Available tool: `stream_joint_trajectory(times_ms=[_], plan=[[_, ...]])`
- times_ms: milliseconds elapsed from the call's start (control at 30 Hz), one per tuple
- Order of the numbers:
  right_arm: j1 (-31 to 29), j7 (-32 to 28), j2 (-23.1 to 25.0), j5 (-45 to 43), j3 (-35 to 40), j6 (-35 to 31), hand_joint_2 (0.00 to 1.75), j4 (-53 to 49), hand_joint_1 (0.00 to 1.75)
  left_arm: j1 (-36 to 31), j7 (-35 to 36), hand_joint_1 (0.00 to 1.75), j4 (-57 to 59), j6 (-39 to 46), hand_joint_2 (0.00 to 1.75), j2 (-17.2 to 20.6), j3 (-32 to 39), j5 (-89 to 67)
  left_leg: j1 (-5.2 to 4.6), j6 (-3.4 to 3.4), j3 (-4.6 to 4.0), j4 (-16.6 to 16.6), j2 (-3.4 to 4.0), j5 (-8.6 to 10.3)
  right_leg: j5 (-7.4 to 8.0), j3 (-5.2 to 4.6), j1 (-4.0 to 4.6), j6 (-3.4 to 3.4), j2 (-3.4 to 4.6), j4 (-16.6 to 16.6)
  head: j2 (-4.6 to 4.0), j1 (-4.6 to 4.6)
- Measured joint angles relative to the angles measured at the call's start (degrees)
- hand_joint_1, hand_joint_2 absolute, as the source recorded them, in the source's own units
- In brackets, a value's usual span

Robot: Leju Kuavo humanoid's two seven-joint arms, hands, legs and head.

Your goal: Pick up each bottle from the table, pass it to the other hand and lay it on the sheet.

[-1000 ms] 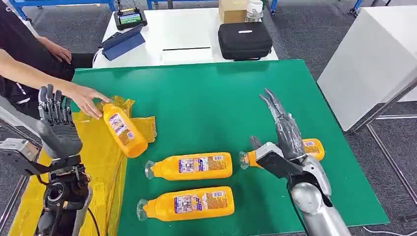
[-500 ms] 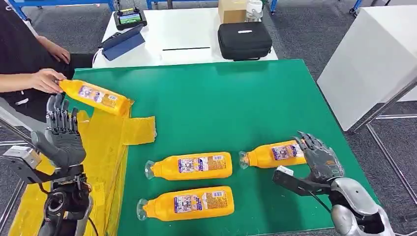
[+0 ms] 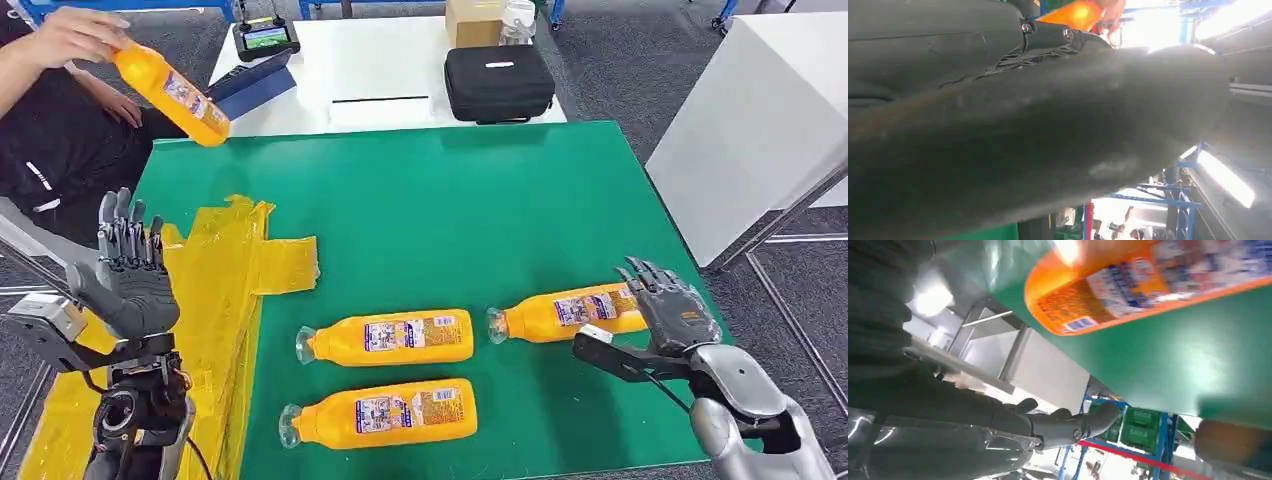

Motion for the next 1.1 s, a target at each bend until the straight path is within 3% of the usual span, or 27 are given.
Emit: stream_joint_trajectory(times_ms=[567, 900, 967, 1033, 1100], plan=[[-12.4, -3.1, -2.6, -3.3, 8.6, 1.9, 1.75, 18.9, 0.00, -2.5, -0.7, 0.00, 2.2, 0.0, 0.00, -0.2, 0.0, 0.6, 0.02, 0.04, 0.00, 0.0, 0.01, 0.06, 0.04, 0.00, 0.01, 0.00, 0.01, 0.0, 0.00, -0.02], [-21.7, -4.7, 0.6, -2.9, 16.4, 1.4, 1.75, 30.8, 0.00, -2.8, -1.0, 0.00, 2.5, 0.7, 0.00, -0.2, 0.0, 0.8, 0.01, 0.07, -0.02, 0.0, 0.00, 0.10, 0.05, -0.01, 0.01, 0.01, -0.03, 0.0, 0.00, -0.04], [-23.2, -5.8, 1.2, -3.5, 17.8, 1.6, 1.75, 33.5, 1.61, -3.1, -1.0, 0.00, 2.6, 0.9, 0.00, -0.2, -0.1, 0.9, 0.01, 0.07, -0.01, 0.0, 0.02, 0.10, 0.05, -0.01, 0.02, 0.01, -0.03, 0.0, 0.00, -0.02], [-24.4, -6.7, 1.9, -4.2, 19.3, 1.9, 1.75, 36.5, 1.75, -3.4, -1.0, 0.00, 2.9, 1.1, 0.00, -0.2, -0.2, 1.3, 0.01, 0.07, -0.01, 0.0, 0.00, 0.11, 0.05, -0.01, 0.02, 0.01, -0.05, 0.0, 0.00, -0.02], [-25.1, -7.4, 2.5, -5.0, 21.0, 2.4, 1.75, 39.5, 1.75, -3.9, -1.0, 0.00, 3.4, 1.1, 0.00, -0.2, -0.6, 1.6, 0.01, 0.07, 0.00, 0.0, -0.01, 0.10, 0.05, -0.01, 0.02, 0.01, -0.08, 0.0, 0.00, -0.04]])
